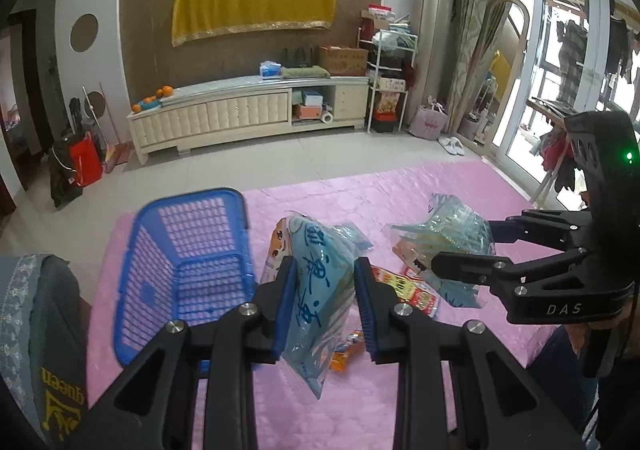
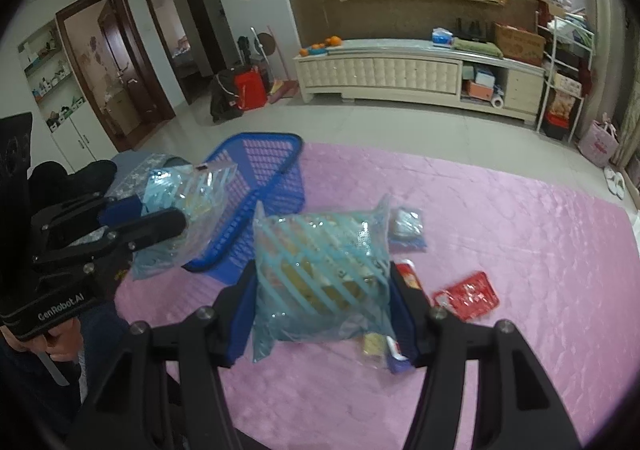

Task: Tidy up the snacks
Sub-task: 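Lift the cracker pack with left tool while right tool carries the bag toward the basket, then open left tool over the basket while right tool lowers the bag in and releases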

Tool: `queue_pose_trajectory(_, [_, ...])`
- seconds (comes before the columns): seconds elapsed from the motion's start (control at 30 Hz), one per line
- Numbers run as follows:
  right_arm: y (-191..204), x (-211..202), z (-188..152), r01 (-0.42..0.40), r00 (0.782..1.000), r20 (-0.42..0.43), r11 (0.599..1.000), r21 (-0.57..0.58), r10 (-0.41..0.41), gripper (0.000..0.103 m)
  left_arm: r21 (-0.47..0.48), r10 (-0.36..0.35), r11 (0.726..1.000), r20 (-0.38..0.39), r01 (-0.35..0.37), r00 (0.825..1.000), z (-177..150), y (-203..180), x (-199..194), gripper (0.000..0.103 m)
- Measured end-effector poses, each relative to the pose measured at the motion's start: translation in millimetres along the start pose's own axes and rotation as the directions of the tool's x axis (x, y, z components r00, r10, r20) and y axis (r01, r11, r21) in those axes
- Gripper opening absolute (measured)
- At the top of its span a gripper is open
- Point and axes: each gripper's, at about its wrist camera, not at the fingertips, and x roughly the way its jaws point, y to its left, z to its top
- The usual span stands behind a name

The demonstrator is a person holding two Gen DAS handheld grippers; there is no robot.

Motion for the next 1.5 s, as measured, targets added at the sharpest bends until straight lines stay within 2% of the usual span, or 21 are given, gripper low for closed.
queue_pose_trajectory(0.2, [26.5,7.6,22.2,-0.027,0.999,0.024,0.999,-0.027,0.028,0.063,-0.014,0.031,0.999,0.016,-0.031,0.999,14.0,39.1,-18.0,0.027])
queue_pose_trajectory(0.37, [43.8,20.6,40.8,-0.047,0.998,0.034,0.998,-0.047,0.048,0.063,-0.026,0.041,0.999,0.002,-0.041,0.999,22.4,64.8,-18.6,0.027])
queue_pose_trajectory(0.6, [55.6,45.1,54.3,-0.071,0.997,0.018,0.996,-0.049,0.072,0.064,-0.042,0.064,0.997,-0.034,-0.065,0.997,27.6,88.9,-1.4,0.027])
queue_pose_trajectory(0.83, [55.1,80.7,66.2,-0.087,0.995,-0.043,0.996,-0.031,0.086,0.064,-0.062,0.049,0.997,-0.079,-0.054,0.996,26.0,109.6,24.2,0.027])
queue_pose_trajectory(1.03, [54.3,99.3,77.1,-0.091,0.994,-0.058,0.996,-0.018,0.089,0.064,-0.073,0.038,0.996,-0.116,-0.047,0.993,27.6,127.8,46.9,0.027])
queue_pose_trajectory(1.23, [54.6,115.6,79.6,-0.091,0.993,-0.08,0.996,-0.015,0.089,0.064,-0.079,0.032,0.996,-0.137,-0.043,0.99,30.2,136.9,66.2,0.028])
queue_pose_trajectory(1.37, [49.3,121.7,79.5,-0.087,0.992,-0.087,0.996,0.003,0.087,0.064,-0.072,0.055,0.995,-0.139,-0.066,0.989,35.4,135.6,75.1,0.029])
queue_pose_trajectory(1.4, [48.6,122.6,78.4,-0.086,0.992,-0.092,0.996,0.004,0.086,0.064,-0.076,0.057,0.995,-0.132,-0.068,0.99,35.9,136.5,75.6,0.03])
queue_pose_trajectory(1.47, [48.1,123.1,78.7,-0.078,0.992,-0.096,0.997,0.003,0.078,0.064,-0.084,0.057,0.994,-0.119,-0.068,0.991,36.6,138.6,73.1,0.049])
queue_pose_trajectory(1.5, [47.9,124.0,80.0,-0.075,0.992,-0.097,0.997,0.005,0.075,0.064,-0.092,0.055,0.994,-0.115,-0.066,0.992,36.9,140.8,71.9,0.052])
